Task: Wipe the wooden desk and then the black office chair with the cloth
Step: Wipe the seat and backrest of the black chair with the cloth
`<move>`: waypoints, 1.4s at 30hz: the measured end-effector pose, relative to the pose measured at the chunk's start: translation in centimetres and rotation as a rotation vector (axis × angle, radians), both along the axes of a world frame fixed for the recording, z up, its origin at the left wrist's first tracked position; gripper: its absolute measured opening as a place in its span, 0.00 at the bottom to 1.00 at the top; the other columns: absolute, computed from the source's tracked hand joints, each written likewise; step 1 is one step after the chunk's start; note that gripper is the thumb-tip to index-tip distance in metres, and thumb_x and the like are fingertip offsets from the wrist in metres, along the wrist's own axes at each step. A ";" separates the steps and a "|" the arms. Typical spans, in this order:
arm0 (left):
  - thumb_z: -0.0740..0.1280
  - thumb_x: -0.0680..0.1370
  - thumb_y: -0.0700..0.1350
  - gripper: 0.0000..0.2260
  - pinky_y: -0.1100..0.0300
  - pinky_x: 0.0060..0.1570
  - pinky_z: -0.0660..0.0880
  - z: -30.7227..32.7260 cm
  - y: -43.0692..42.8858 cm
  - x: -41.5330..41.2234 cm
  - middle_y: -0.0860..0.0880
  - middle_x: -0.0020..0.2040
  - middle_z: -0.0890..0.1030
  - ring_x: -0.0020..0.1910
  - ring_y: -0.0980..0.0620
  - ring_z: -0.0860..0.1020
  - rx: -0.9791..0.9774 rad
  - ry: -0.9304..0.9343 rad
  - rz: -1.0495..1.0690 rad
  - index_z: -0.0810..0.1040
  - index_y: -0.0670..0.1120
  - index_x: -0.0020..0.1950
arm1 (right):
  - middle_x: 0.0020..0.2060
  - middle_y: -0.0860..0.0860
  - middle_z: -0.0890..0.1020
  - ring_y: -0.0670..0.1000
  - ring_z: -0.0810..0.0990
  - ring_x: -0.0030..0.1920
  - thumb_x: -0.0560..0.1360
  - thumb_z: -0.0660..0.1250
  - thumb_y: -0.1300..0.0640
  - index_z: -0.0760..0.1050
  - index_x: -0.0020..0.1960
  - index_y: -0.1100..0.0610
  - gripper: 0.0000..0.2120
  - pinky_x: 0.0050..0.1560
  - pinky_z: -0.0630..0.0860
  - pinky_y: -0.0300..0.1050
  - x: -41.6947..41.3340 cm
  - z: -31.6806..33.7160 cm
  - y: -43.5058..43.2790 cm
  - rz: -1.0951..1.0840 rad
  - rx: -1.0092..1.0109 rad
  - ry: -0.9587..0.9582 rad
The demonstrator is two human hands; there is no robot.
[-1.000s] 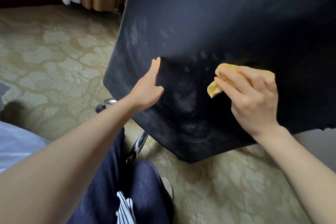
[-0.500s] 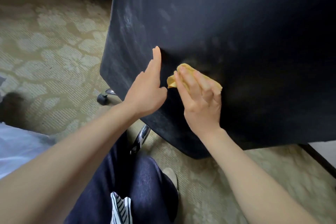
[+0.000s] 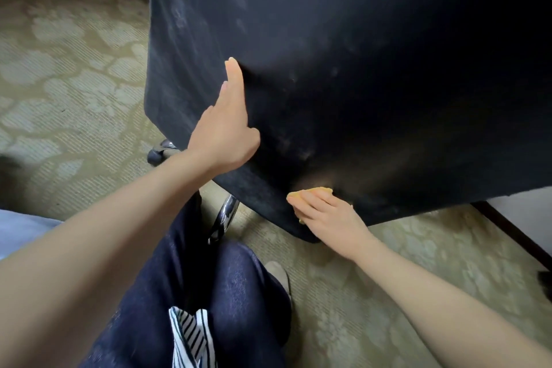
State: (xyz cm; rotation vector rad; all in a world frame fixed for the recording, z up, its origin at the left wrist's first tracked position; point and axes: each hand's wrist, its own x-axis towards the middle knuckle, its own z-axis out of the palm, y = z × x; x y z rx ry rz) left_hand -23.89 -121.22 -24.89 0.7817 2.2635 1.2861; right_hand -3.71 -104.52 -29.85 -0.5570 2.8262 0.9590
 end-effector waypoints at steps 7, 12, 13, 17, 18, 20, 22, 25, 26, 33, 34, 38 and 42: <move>0.58 0.70 0.36 0.43 0.61 0.26 0.63 0.6 -0.8 -0.6 0.32 0.65 0.71 0.28 0.54 0.70 0.004 -0.029 -0.053 0.34 0.57 0.75 | 0.62 0.48 0.79 0.50 0.78 0.61 0.67 0.75 0.58 0.81 0.58 0.55 0.20 0.62 0.73 0.45 3.7 6.9 2.2 -0.009 0.133 0.010; 0.57 0.70 0.34 0.43 0.58 0.31 0.64 0.9 -1.3 -0.9 0.29 0.68 0.66 0.29 0.54 0.68 -0.009 -0.038 -0.090 0.35 0.56 0.76 | 0.64 0.50 0.77 0.53 0.76 0.62 0.76 0.60 0.64 0.79 0.61 0.55 0.16 0.60 0.72 0.49 1.1 12.5 0.7 0.066 0.163 0.248; 0.57 0.70 0.34 0.43 0.57 0.31 0.65 1.0 -1.3 -0.8 0.31 0.68 0.66 0.30 0.54 0.69 0.003 -0.038 -0.087 0.36 0.56 0.76 | 0.64 0.50 0.77 0.54 0.76 0.62 0.78 0.59 0.63 0.79 0.61 0.55 0.16 0.60 0.70 0.49 -0.2 13.4 0.1 0.083 0.155 0.314; 0.57 0.69 0.33 0.44 0.56 0.42 0.69 0.6 -1.3 0.0 0.50 0.78 0.54 0.49 0.43 0.77 0.081 -0.008 -0.085 0.36 0.55 0.76 | 0.64 0.49 0.77 0.53 0.76 0.61 0.79 0.55 0.65 0.76 0.64 0.54 0.19 0.58 0.69 0.48 -6.0 15.7 -2.9 0.085 -0.012 0.543; 0.57 0.68 0.33 0.44 0.58 0.44 0.69 0.3 -1.4 0.4 0.53 0.78 0.52 0.51 0.44 0.77 0.099 -0.001 -0.081 0.36 0.56 0.76 | 0.64 0.49 0.76 0.53 0.77 0.61 0.78 0.55 0.66 0.76 0.64 0.55 0.19 0.57 0.69 0.47 -7.4 15.8 -3.6 0.070 -0.074 0.584; 0.57 0.69 0.32 0.45 0.60 0.52 0.68 -0.3 -1.6 1.3 0.56 0.78 0.47 0.63 0.46 0.72 0.122 -0.015 -0.089 0.35 0.56 0.76 | 0.62 0.51 0.78 0.52 0.78 0.60 0.76 0.58 0.67 0.76 0.63 0.58 0.18 0.57 0.70 0.47 -9.6 15.5 -4.6 0.049 -0.184 0.626; 0.56 0.69 0.32 0.45 0.59 0.57 0.67 -0.9 -1.7 2.1 0.56 0.78 0.44 0.69 0.46 0.67 0.126 -0.069 -0.111 0.34 0.55 0.76 | 0.57 0.52 0.80 0.53 0.79 0.58 0.76 0.59 0.66 0.78 0.60 0.60 0.16 0.56 0.70 0.47 -10.8 14.4 -4.9 0.079 -0.233 0.649; 0.56 0.70 0.32 0.44 0.62 0.53 0.68 -1.6 -1.3 3.0 0.50 0.78 0.51 0.64 0.43 0.71 0.105 -0.157 -0.128 0.34 0.54 0.76 | 0.55 0.52 0.82 0.52 0.80 0.57 0.77 0.59 0.65 0.80 0.57 0.60 0.14 0.55 0.74 0.47 -10.3 11.8 -4.1 0.141 -0.242 0.642; 0.56 0.71 0.32 0.43 0.66 0.48 0.68 -1.8 -0.9 3.1 0.49 0.76 0.58 0.60 0.46 0.73 0.100 -0.187 -0.112 0.34 0.54 0.76 | 0.54 0.53 0.82 0.52 0.81 0.56 0.78 0.58 0.65 0.81 0.55 0.60 0.14 0.54 0.74 0.47 -9.7 10.6 -3.7 0.160 -0.259 0.613; 0.56 0.72 0.33 0.44 0.60 0.53 0.73 -3.0 2.5 4.6 0.35 0.69 0.68 0.58 0.40 0.74 0.118 -0.309 0.016 0.27 0.54 0.73 | 0.51 0.56 0.84 0.54 0.82 0.54 0.77 0.60 0.67 0.83 0.50 0.63 0.12 0.53 0.79 0.47 -2.9 2.1 -0.3 0.132 -0.259 0.338; 0.55 0.72 0.32 0.44 0.52 0.60 0.71 -3.1 2.9 4.9 0.34 0.72 0.63 0.64 0.37 0.70 0.127 -0.314 0.021 0.25 0.55 0.72 | 0.50 0.56 0.84 0.54 0.82 0.54 0.77 0.59 0.67 0.83 0.50 0.63 0.13 0.54 0.78 0.47 -1.8 1.4 0.3 0.111 -0.253 0.285; 0.54 0.72 0.31 0.44 0.49 0.63 0.69 -3.2 3.7 5.7 0.36 0.75 0.56 0.69 0.36 0.65 0.166 -0.306 0.038 0.23 0.54 0.70 | 0.47 0.54 0.84 0.52 0.83 0.51 0.79 0.52 0.67 0.84 0.47 0.61 0.20 0.51 0.80 0.46 2.5 -0.1 2.3 0.036 -0.245 0.164; 0.55 0.72 0.31 0.44 0.75 0.28 0.67 -3.4 3.7 6.1 0.42 0.66 0.70 0.33 0.59 0.74 0.132 -0.292 0.032 0.25 0.55 0.72 | 0.43 0.53 0.84 0.52 0.83 0.48 0.70 0.69 0.70 0.83 0.44 0.60 0.08 0.48 0.80 0.45 6.6 0.0 3.6 -0.092 -0.259 0.123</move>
